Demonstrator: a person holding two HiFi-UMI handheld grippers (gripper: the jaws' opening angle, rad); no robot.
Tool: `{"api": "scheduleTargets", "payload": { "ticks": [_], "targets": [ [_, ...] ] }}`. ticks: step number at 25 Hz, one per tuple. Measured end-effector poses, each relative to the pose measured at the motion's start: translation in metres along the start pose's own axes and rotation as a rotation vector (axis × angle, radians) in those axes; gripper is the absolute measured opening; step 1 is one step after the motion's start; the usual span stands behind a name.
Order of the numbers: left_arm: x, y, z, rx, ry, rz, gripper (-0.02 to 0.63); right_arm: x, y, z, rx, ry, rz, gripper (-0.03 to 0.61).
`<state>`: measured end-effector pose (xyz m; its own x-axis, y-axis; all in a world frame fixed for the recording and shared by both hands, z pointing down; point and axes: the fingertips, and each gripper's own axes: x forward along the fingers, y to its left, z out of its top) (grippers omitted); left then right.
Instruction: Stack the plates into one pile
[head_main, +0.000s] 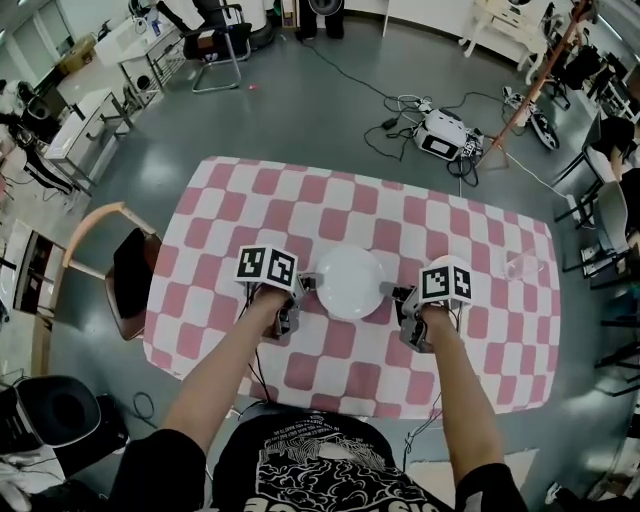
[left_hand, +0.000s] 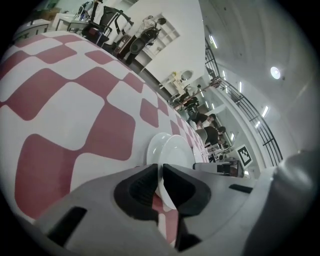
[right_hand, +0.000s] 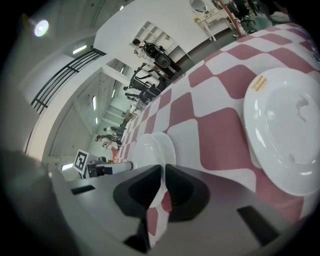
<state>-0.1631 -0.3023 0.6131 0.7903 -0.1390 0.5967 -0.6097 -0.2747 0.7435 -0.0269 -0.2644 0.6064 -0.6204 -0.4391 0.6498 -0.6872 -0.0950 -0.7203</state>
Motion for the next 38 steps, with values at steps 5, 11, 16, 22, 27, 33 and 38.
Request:
{"api": "scheduleTargets", "payload": {
  "ticks": [5, 11, 16, 22, 27, 33, 38],
  "targets": [
    [0.006, 0.005, 0.005, -0.015, -0.016, 0.0, 0.037, 0.006, -0.006, 0.009, 0.018, -0.019, -0.018, 0.034],
    [0.008, 0.004, 0.007, -0.008, -0.027, 0.007, 0.037, 0.01, -0.013, 0.016, 0.026, -0.045, -0.045, 0.038],
    [0.007, 0.004, 0.009, -0.017, -0.028, 0.009, 0.037, 0.011, -0.012, 0.021, 0.016, -0.059, -0.039, 0.038],
    [0.004, 0.003, 0.008, -0.017, -0.03, -0.001, 0.086, 0.013, -0.006, 0.022, -0.032, -0.064, -0.027, 0.056],
    [0.001, 0.004, 0.007, 0.002, -0.035, 0.026, 0.156, 0.01, -0.004, 0.024, -0.094, -0.074, -0.036, 0.121],
    [-0.006, 0.002, 0.009, 0.012, -0.049, 0.038, 0.156, 0.002, -0.002, 0.028, -0.102, -0.092, -0.039, 0.122],
    [-0.011, -0.009, 0.016, 0.058, -0.092, 0.058, 0.156, -0.009, 0.003, 0.031, -0.124, -0.125, -0.039, 0.122]
  ]
}}
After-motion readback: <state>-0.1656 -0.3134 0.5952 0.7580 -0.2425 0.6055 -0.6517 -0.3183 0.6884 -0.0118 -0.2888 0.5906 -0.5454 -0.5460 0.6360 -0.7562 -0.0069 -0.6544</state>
